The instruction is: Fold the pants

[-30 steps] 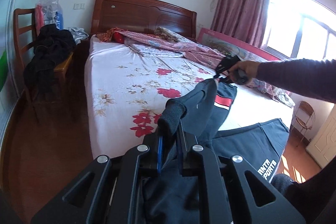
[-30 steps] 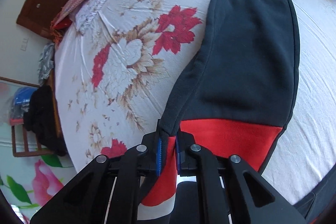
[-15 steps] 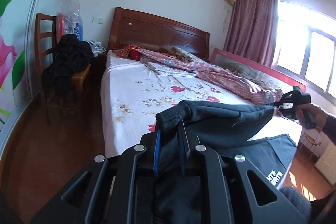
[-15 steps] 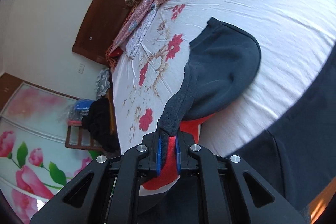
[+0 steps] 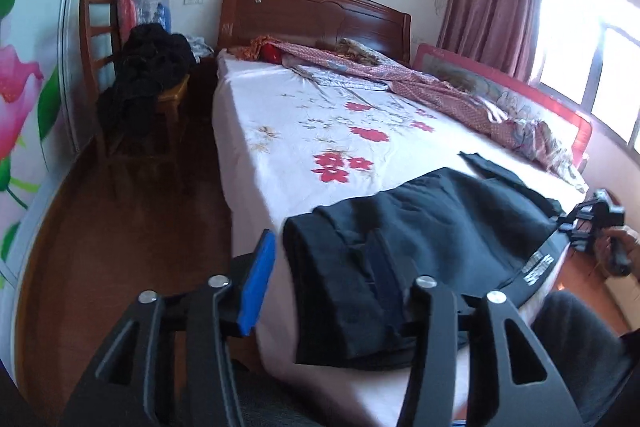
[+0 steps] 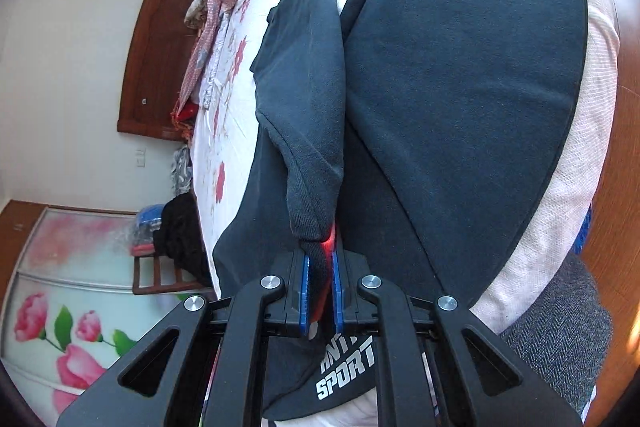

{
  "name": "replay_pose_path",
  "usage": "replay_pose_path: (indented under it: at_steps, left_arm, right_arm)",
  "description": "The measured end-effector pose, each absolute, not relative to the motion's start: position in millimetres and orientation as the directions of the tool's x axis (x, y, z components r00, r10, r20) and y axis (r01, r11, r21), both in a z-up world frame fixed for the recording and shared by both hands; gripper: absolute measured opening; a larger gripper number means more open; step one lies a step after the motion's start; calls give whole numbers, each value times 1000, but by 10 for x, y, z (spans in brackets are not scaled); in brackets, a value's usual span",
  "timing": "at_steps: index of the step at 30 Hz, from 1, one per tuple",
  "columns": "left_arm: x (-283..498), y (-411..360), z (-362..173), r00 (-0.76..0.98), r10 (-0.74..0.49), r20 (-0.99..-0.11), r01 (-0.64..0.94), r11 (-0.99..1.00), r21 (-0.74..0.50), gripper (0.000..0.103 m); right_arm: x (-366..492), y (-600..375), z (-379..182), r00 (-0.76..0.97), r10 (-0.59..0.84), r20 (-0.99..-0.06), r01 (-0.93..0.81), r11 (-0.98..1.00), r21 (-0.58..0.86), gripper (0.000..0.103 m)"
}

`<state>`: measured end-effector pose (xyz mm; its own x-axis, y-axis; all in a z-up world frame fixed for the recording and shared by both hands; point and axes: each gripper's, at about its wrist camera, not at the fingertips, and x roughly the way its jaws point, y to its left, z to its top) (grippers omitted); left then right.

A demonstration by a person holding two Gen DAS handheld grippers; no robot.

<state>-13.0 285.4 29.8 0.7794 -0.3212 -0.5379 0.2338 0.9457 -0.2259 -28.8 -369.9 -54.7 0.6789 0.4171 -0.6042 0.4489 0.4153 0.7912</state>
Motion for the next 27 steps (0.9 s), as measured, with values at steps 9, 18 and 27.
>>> replay_pose_path:
  at_steps: [9,18,27]
  left_arm:
    - [-219,2130,-148,515,-660,-547,15,645,-764,95]
    - [-190,2375,-843,593,-642,-486,-275,405,-872,94]
    - [-233,2362,-844,621,-542,-566,-388,415,-823,25]
  right_arm:
    - [-234,-3687,-626,668,444,-597,435,418,798,8]
    - [-257,-3722,-762,661,458,-594,446,398,802,8]
    - [-277,-3717,-734,658,452,-602,428,433,793,8]
